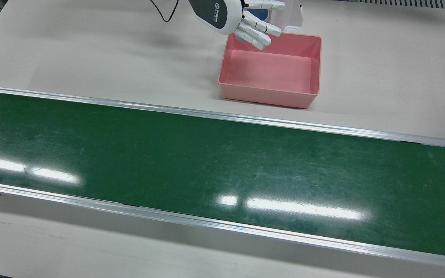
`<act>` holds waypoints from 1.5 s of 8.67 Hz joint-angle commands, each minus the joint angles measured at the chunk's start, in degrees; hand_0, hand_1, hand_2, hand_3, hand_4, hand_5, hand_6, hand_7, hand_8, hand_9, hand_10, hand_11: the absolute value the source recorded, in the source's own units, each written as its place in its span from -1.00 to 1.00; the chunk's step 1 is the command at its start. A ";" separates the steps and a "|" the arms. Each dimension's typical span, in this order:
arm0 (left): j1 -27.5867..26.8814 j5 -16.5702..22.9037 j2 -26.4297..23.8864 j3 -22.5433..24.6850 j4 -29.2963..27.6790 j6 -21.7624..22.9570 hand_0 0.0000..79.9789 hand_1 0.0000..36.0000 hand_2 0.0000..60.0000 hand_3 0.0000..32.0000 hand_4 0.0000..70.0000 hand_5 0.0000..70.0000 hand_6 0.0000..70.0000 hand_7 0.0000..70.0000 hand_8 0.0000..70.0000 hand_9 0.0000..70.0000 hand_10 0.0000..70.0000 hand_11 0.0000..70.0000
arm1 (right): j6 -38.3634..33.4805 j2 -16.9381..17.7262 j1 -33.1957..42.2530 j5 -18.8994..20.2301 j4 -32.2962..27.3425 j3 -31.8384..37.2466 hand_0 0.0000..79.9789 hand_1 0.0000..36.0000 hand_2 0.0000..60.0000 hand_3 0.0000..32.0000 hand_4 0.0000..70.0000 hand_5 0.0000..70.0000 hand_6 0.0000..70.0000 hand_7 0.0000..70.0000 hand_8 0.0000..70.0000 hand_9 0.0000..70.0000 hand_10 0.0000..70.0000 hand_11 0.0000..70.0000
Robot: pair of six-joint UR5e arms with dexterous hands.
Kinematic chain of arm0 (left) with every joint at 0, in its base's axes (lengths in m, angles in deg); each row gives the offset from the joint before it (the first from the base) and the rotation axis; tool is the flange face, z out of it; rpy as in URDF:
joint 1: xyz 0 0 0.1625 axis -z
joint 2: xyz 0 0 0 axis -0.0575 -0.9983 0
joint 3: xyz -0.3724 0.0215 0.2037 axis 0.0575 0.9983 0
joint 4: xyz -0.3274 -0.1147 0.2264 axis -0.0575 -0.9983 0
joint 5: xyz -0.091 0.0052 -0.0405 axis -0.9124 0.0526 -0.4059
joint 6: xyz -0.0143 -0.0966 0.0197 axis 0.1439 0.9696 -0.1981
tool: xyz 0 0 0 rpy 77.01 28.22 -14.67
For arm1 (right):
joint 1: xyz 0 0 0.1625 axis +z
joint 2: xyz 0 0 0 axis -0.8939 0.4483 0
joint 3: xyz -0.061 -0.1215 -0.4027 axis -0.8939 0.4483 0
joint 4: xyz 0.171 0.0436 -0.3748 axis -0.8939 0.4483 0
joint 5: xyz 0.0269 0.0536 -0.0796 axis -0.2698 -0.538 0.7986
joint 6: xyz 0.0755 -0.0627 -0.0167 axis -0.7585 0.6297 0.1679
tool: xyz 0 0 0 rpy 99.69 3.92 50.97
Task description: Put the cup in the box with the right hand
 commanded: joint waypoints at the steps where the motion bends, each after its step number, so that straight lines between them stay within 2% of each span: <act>1: 0.00 0.05 -0.05 0.00 0.00 0.00 -1.00 -1.00 -1.00 -1.00 -1.00 -1.00 -1.00 -1.00 -1.00 -1.00 -1.00 -1.00 | 0.00 0.12 -0.32 -0.08 -0.07 0.00 0.07 -0.64 -0.70 -1.00 -0.58 -0.94 -0.89 -0.61 -1.00 -0.96 -0.94 -0.88; 2: 0.00 -0.04 0.04 0.00 0.00 0.00 -1.00 -1.00 -1.00 -1.00 -1.00 -1.00 -1.00 -1.00 -1.00 -1.00 -1.00 -1.00 | 0.00 0.12 -0.32 0.01 -0.07 0.00 0.03 -0.53 -0.49 -1.00 -0.64 -0.94 -0.89 -0.61 -1.00 -0.96 -0.94 -0.88; 3: 0.00 -0.04 -0.05 0.00 0.00 0.00 -1.00 -1.00 -1.00 -1.00 -1.00 -1.00 -1.00 -1.00 -1.00 -1.00 -1.00 -1.00 | 0.00 0.12 -0.32 -0.08 -0.07 0.00 0.10 -0.66 -0.79 -1.00 -0.53 -0.94 -0.88 -0.59 -1.00 -0.96 -0.93 -0.88; 4: 0.00 0.05 0.04 0.00 0.00 0.00 -1.00 -1.00 -1.00 -1.00 -1.00 -1.00 -1.00 -1.00 -1.00 -1.00 -1.00 -1.00 | -0.35 0.21 0.38 -0.08 0.02 -0.52 0.12 -0.67 -0.89 -1.00 -0.51 -0.93 -0.88 -0.58 -1.00 -0.96 -0.93 -0.87; 5: 0.00 0.05 -0.05 0.00 0.00 0.00 -1.00 -1.00 -1.00 -1.00 -1.00 -1.00 -1.00 -1.00 -1.00 -1.00 -1.00 -1.00 | -0.96 0.30 4.73 0.01 0.11 -1.57 0.18 -0.40 -0.62 -1.00 -0.48 -0.89 -0.84 -0.42 -0.99 -0.87 -0.90 -0.81; 6: 0.00 0.05 0.04 0.00 0.00 0.00 -1.00 -1.00 -1.00 -1.00 -1.00 -1.00 -1.00 -1.00 -1.00 -1.00 -1.00 -1.00 | -4.28 0.47 10.43 0.88 0.28 -2.27 0.18 -0.03 0.07 -1.00 -0.50 -0.86 -0.79 -0.22 -0.95 -0.77 -0.85 -0.74; 7: 0.00 -0.04 -0.05 0.00 0.00 0.00 -1.00 -1.00 -1.00 -1.00 -1.00 -1.00 -1.00 -1.00 -1.00 -1.00 -1.00 -1.00 | -9.01 2.82 15.10 1.24 0.20 -2.45 0.24 -0.24 -0.69 -1.00 -0.45 -0.85 -0.78 -0.18 -0.94 -0.75 -0.82 -0.70; 9: 0.00 -0.04 0.04 0.00 0.00 0.00 -1.00 -1.00 -1.00 -1.00 -1.00 -1.00 -1.00 -1.00 -1.00 -1.00 -1.00 -1.00 | -11.78 6.43 25.82 10.59 0.28 -2.37 0.17 -0.41 -0.59 -1.00 -0.43 -0.89 -0.81 -0.29 -0.97 -0.80 -0.83 -0.71; 10: 0.00 -0.04 -0.05 0.00 0.00 0.00 -1.00 -1.00 -1.00 -1.00 -1.00 -1.00 -1.00 -1.00 -1.00 -1.00 -1.00 -1.00 | -11.69 9.84 29.79 13.60 0.28 -2.46 0.02 -0.44 -0.32 -1.00 -0.53 -0.91 -0.84 -0.44 -1.00 -0.88 -0.84 -0.74; 11: 0.00 0.05 0.04 -0.09 -0.09 0.00 -1.00 -1.00 -1.00 -1.00 -1.00 -1.00 -1.00 -1.00 -1.00 -1.00 -1.00 -1.00 | -11.34 12.49 33.66 16.07 0.20 -2.11 -0.65 -0.78 -0.16 -1.00 -0.61 -0.98 -0.89 -0.60 -1.00 -0.95 -0.87 -0.80; 12: 0.00 -0.04 0.04 -0.09 -0.09 0.00 -1.00 -1.00 -1.00 -1.00 -1.00 -1.00 -1.00 -1.00 -1.00 -1.00 -1.00 -1.00 | -11.17 13.73 38.39 18.97 0.11 -1.58 -0.69 -0.96 -0.54 -1.00 -0.54 -1.00 -0.91 -0.70 -1.00 -0.98 -0.88 -0.82; 13: 0.00 0.05 0.04 0.00 -0.09 0.00 -1.00 -1.00 -1.00 -1.00 -1.00 -1.00 -1.00 -1.00 -1.00 -1.00 -1.00 -1.00 | -11.60 13.31 39.66 19.08 0.02 -1.58 -0.32 -0.97 -0.68 -1.00 -0.52 -0.98 -0.91 -0.74 -1.00 -0.99 -0.89 -0.82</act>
